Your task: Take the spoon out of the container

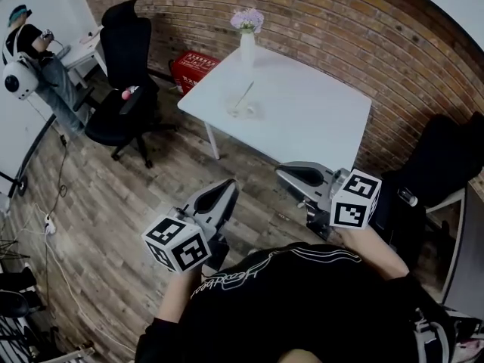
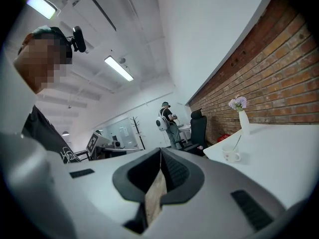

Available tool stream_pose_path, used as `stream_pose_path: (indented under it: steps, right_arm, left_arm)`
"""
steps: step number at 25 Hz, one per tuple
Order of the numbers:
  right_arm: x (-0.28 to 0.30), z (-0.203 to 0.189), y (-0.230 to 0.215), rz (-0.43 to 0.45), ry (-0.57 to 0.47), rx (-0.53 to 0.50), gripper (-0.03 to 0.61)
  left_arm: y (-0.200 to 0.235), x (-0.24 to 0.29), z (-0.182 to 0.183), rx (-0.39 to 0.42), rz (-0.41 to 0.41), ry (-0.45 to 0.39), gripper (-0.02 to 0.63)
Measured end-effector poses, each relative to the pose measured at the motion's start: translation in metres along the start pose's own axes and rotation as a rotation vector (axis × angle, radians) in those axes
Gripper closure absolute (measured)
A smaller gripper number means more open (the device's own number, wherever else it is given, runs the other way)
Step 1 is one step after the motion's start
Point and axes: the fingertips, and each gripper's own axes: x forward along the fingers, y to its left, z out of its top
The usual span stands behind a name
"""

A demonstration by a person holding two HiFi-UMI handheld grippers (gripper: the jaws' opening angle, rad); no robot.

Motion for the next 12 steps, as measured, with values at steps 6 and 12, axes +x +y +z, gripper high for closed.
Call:
stream_pose_path:
  steps: [6,12]
  right_arm:
    - [0.016,0.007,-0.029,-0.020,-0.005,0.011,0.581]
    - [0.039,0.014,-0.069,0.000,-0.019,0.034,0.581]
  left_arm:
    - [0.023,0.025,0.009,0.007,-0.013,0.016,0.609]
    - [0.056,0.050,0.022,0.018,0.015,0.020,0.609]
